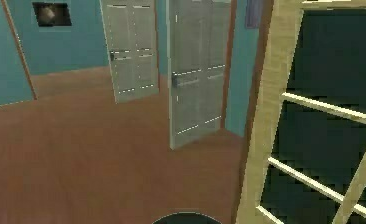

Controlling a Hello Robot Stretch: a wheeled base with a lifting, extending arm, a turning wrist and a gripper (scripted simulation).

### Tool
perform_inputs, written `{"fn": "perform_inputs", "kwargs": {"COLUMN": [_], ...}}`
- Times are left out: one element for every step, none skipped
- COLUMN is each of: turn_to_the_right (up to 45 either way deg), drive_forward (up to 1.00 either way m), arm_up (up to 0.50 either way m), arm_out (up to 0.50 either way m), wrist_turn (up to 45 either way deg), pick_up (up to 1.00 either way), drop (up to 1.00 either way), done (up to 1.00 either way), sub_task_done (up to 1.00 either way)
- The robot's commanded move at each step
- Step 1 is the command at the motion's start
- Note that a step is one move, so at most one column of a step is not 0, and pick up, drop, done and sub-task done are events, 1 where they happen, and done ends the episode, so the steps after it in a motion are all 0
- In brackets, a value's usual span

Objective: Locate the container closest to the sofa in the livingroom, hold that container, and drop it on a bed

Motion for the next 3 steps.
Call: {"fn": "perform_inputs", "kwargs": {"turn_to_the_right": [-24.0, 0.0, 0.0], "drive_forward": [0.0, 0.35, 1.0], "arm_up": [0.0, 0.0, 0.0], "arm_out": [0.0, 0.0, 0.0], "wrist_turn": [0.0, 0.0, 0.0], "pick_up": [0.0, 0.0, 0.0], "drop": [0.0, 0.0, 0.0], "done": [0.0, 0.0, 0.0], "sub_task_done": [0.0, 0.0, 0.0]}}
